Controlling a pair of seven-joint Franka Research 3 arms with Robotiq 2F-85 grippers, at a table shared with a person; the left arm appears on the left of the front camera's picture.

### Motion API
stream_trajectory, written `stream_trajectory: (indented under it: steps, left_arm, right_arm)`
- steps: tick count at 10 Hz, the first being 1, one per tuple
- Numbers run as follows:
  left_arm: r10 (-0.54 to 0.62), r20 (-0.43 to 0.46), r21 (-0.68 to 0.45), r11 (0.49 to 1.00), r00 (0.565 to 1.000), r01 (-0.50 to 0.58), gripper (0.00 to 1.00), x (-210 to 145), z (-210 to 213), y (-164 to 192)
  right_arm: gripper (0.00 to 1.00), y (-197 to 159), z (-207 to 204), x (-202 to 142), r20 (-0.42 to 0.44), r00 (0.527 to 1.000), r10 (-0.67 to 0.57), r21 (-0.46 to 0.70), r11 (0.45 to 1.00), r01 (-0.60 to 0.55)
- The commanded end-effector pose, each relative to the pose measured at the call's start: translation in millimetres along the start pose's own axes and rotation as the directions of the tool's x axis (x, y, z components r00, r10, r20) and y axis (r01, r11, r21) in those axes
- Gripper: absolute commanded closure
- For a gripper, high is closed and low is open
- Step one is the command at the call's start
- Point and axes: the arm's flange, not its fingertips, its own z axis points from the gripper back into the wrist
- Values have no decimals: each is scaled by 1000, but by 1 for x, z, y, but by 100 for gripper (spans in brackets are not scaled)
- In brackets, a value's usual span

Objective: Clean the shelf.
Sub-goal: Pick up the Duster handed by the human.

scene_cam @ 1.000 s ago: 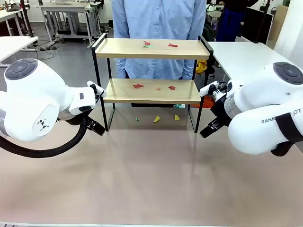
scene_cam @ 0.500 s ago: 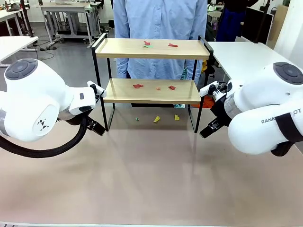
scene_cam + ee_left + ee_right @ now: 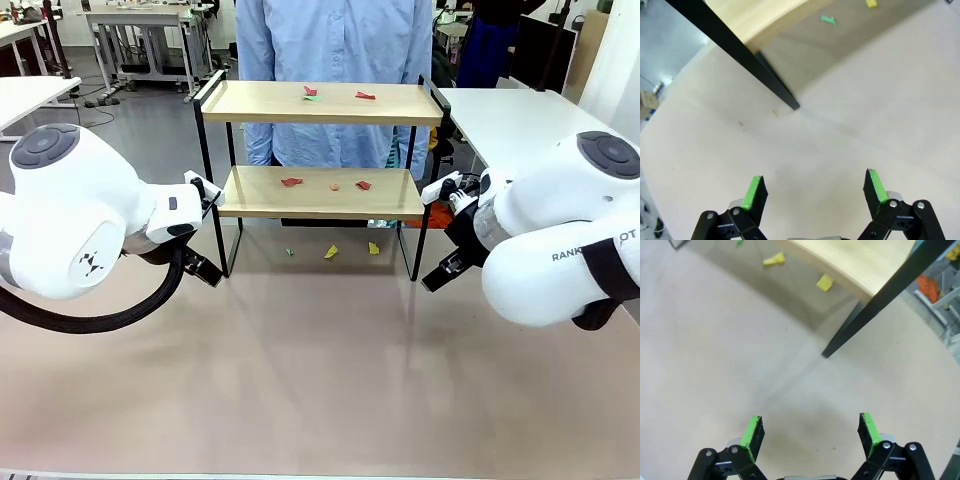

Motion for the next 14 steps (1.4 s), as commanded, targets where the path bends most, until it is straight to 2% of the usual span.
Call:
stream_trajectory:
  steps: [1,3,4,5,6,7,9,10,11,14]
  left_arm:
    - [-7,28,-91,996,1000,10,0,23,45,26]
    - [-62,26,-204,977,998,66,0,46,87,64]
    - [-118,35,-284,951,992,123,0,54,101,84]
    - [-225,70,-385,893,972,235,0,60,108,109]
    - [-307,201,-435,823,930,366,0,63,105,137]
    - [-343,304,-463,762,889,453,0,58,98,168]
    - [-374,417,-458,701,828,547,0,40,81,203]
    - [-371,448,-398,732,813,553,0,30,71,208]
    - [-355,357,-419,766,864,488,0,34,105,187]
    - [-355,357,-419,766,864,488,0,34,105,187]
  right_arm:
    - [0,-34,34,30,67,997,-36,28,999,35]
    - [0,-77,71,53,123,991,-57,81,996,48]
    - [0,-99,81,58,148,988,-39,112,993,22]
    - [0,-124,85,61,186,982,17,154,987,-46]
    - [0,-149,85,60,266,961,72,211,969,-131]
    - [0,-175,82,54,340,925,169,298,914,-276]
    - [0,-214,65,34,444,867,226,341,852,-396]
    - [0,-218,54,24,467,854,229,346,842,-415]
    - [0,-179,92,37,370,909,192,279,911,-305]
    - [0,-179,92,37,370,909,192,279,911,-305]
